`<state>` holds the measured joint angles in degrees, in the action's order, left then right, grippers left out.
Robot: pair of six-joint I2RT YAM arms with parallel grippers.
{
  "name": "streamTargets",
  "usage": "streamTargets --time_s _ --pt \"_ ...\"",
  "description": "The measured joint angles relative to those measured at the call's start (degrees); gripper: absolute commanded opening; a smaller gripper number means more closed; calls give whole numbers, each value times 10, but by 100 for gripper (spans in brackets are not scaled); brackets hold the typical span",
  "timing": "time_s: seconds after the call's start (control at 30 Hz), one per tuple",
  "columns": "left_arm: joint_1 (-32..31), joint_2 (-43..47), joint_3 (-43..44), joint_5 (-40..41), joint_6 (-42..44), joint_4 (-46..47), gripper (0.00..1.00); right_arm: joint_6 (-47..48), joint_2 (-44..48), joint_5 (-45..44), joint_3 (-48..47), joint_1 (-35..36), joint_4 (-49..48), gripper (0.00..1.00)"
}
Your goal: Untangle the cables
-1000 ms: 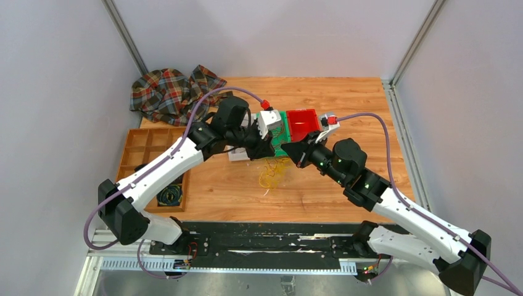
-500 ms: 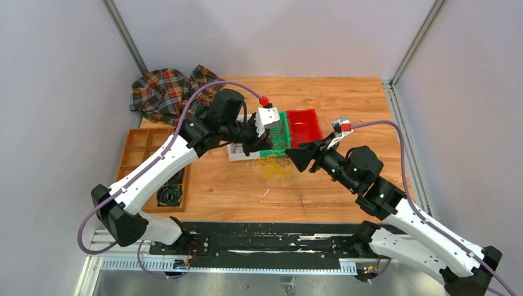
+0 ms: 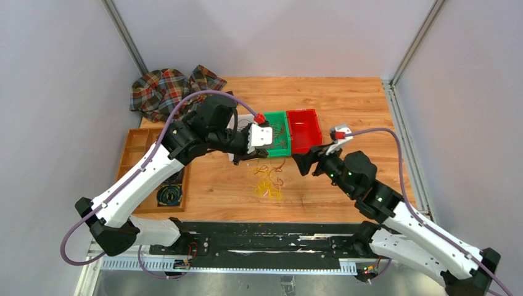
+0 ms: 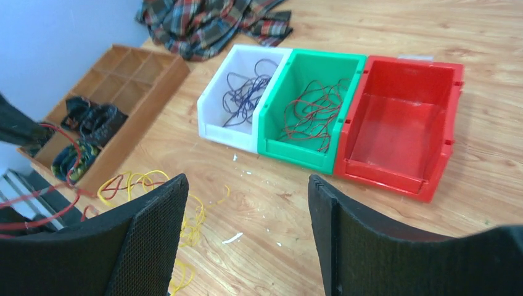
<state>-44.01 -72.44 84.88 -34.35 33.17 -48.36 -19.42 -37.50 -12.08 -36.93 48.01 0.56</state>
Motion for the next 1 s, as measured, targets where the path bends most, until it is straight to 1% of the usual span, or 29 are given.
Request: streamTargets --time_s 0.07,0.17,0.23,0.43,0.57,0.67,0.77,0.83,0.9,1.0 --pt "-7 1 0 0 13 -9 1 12 -35 22 -12 0 -4 72" --pt "-12 1 2 0 26 -15 1 24 -79 81 -21 0 -22 74" --pt "-14 1 4 0 33 -17 1 30 -94 140 -21 0 -43 75" --pt "-16 1 14 0 50 -20 1 29 -117 269 -21 0 -116 78" --pt "-20 -4 30 -3 53 -22 1 20 -148 336 -21 0 -161 79" --pt "-22 -10 46 -8 53 -23 1 14 -167 364 -21 0 -184 79" --pt "-26 -13 55 -15 52 -23 1 10 -184 379 -21 3 -210 77" --pt "-28 -13 57 -19 52 -24 1 8 -191 381 -21 4 -223 72" --pt "-29 -13 59 -27 50 -24 1 5 -199 381 -21 4 -236 67" --pt "-31 -14 61 -38 42 -25 1 -7 -211 379 -21 4 -257 54"
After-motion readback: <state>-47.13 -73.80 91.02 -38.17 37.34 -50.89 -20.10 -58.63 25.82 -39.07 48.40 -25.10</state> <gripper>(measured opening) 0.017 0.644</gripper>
